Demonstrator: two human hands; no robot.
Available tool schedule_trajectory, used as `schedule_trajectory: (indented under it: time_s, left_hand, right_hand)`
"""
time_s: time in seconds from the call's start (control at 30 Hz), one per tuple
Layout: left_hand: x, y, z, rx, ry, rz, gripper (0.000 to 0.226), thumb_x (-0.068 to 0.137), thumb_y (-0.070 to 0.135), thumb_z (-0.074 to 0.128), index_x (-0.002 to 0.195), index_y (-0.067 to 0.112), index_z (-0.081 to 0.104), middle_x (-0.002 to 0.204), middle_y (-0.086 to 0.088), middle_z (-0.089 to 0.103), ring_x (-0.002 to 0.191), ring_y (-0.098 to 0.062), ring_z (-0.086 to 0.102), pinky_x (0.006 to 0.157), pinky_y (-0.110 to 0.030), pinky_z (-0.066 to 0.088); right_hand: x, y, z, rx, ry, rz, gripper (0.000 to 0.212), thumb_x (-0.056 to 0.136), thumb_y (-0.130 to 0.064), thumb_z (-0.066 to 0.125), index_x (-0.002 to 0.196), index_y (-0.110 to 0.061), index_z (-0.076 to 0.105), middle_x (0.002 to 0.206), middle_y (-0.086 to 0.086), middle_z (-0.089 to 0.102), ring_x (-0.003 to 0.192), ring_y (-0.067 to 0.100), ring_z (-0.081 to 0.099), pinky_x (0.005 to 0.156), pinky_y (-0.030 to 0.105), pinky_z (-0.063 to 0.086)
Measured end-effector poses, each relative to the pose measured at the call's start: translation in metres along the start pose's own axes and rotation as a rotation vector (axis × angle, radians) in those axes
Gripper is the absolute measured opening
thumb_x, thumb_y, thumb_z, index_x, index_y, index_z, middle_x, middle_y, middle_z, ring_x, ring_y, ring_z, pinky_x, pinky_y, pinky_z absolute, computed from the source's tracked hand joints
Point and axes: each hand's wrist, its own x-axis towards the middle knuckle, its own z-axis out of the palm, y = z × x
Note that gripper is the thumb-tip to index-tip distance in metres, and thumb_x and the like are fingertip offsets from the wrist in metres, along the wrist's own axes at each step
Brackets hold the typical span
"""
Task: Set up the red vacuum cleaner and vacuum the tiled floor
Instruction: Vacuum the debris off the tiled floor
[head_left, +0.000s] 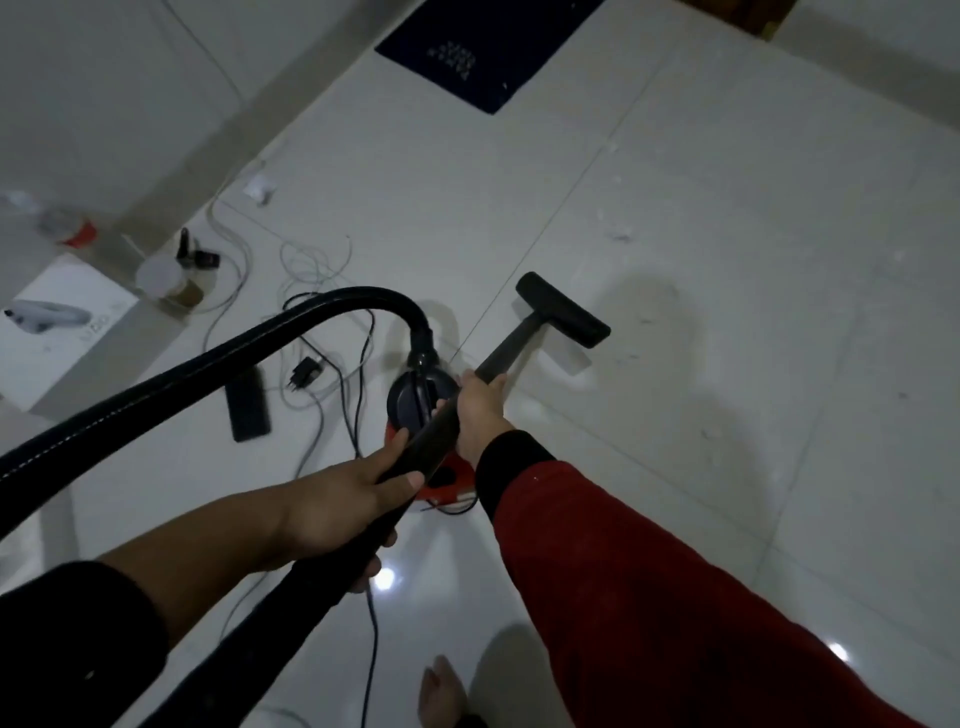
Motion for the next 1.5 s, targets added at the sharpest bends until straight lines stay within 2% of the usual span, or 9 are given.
schedule_trajectory:
  time_s: [0.2,0.33,0.43,0.63,0.8,1.0,1.13,1.27,1.5]
  left_hand:
    - [0.014,-0.055,0.009,0.050,0.011,0.015,0.063,0.097,0.040,0.040,0.148,0.044,0.003,0.089,-0.012,0.056,0.063,-0.018,0.059,0.052,-0.026,0.050]
    - [0.037,-0.079,0.018,0.023,0.025,0.079,0.061,0.099,0.036,0.039,0.148,0.045,0.005,0.099,-0.015,0.059,0.064,-0.017,0.062,0.058,-0.026,0.054]
    - [0.048,-0.091,0.025,-0.042,-0.029,0.061,0.064,0.098,0.038,0.040,0.147,0.049,-0.001,0.108,-0.013,0.059,0.075,-0.020,0.069,0.065,-0.029,0.058]
    - [0.065,-0.106,0.038,-0.070,-0.094,0.047,0.071,0.096,0.039,0.044,0.142,0.057,-0.008,0.095,-0.017,0.060,0.067,-0.020,0.066,0.055,-0.027,0.054]
    - [0.094,-0.094,0.043,-0.132,-0.036,0.111,0.071,0.096,0.032,0.047,0.145,0.053,0.000,0.092,-0.019,0.058,0.061,-0.020,0.060,0.052,-0.026,0.052]
    - [0.126,-0.061,0.051,-0.222,-0.012,0.173,0.066,0.097,0.025,0.046,0.148,0.045,0.009,0.098,-0.020,0.057,0.063,-0.019,0.059,0.051,-0.022,0.052]
    - [0.149,-0.026,0.050,-0.344,-0.022,0.187,0.066,0.097,0.022,0.046,0.145,0.051,0.012,0.089,-0.018,0.053,0.055,-0.015,0.055,0.049,-0.025,0.049]
    - [0.172,0.023,0.055,-0.431,-0.058,0.176,0.065,0.097,0.024,0.047,0.144,0.052,0.012,0.087,-0.016,0.054,0.056,-0.016,0.055,0.049,-0.026,0.048]
    - [0.206,0.134,0.051,-0.528,-0.086,0.086,0.057,0.096,0.038,0.044,0.145,0.047,0.016,0.088,-0.013,0.056,0.060,-0.017,0.056,0.054,-0.030,0.049]
  right_hand:
    - [-0.007,0.076,-0.003,0.080,-0.142,0.050,0.069,0.100,-0.029,0.048,0.146,-0.054,0.004,0.094,0.011,0.054,0.065,0.018,0.056,0.057,0.032,0.052]
    - [-0.005,0.109,-0.012,0.116,-0.234,0.014,0.080,0.096,-0.024,0.057,0.146,-0.054,0.001,0.140,0.013,0.047,0.087,0.019,0.058,0.065,0.035,0.053]
    - [0.006,0.120,-0.017,0.082,-0.214,0.010,0.081,0.095,-0.023,0.057,0.146,-0.054,0.003,0.148,0.008,0.038,0.116,0.028,0.054,0.077,0.037,0.051]
    - [0.041,0.125,-0.026,-0.044,-0.082,-0.019,0.077,0.081,-0.032,0.063,0.137,-0.062,0.020,0.119,0.009,0.043,0.094,0.028,0.053,0.079,0.046,0.056]
    - [0.054,0.112,-0.037,-0.069,-0.126,-0.063,0.076,0.091,-0.026,0.057,0.144,-0.056,0.013,0.127,0.012,0.048,0.094,0.026,0.056,0.090,0.050,0.052]
    - [0.084,0.055,-0.047,-0.075,-0.113,-0.077,0.075,0.097,-0.018,0.050,0.148,-0.050,0.007,0.088,0.006,0.055,0.065,0.017,0.053,0.063,0.035,0.055]
    - [0.097,0.024,-0.055,0.050,-0.163,-0.048,0.075,0.092,-0.023,0.058,0.146,-0.052,0.015,0.120,0.017,0.060,0.084,0.025,0.061,0.075,0.039,0.056]
    - [0.107,-0.021,-0.067,0.209,-0.203,-0.048,0.067,0.095,-0.016,0.054,0.143,-0.051,0.022,0.067,0.007,0.052,0.049,0.016,0.050,0.049,0.026,0.047]
    - [0.140,-0.144,-0.077,0.084,-0.142,0.015,0.064,0.095,-0.013,0.051,0.143,-0.048,0.025,0.070,0.007,0.045,0.052,0.017,0.047,0.050,0.028,0.047]
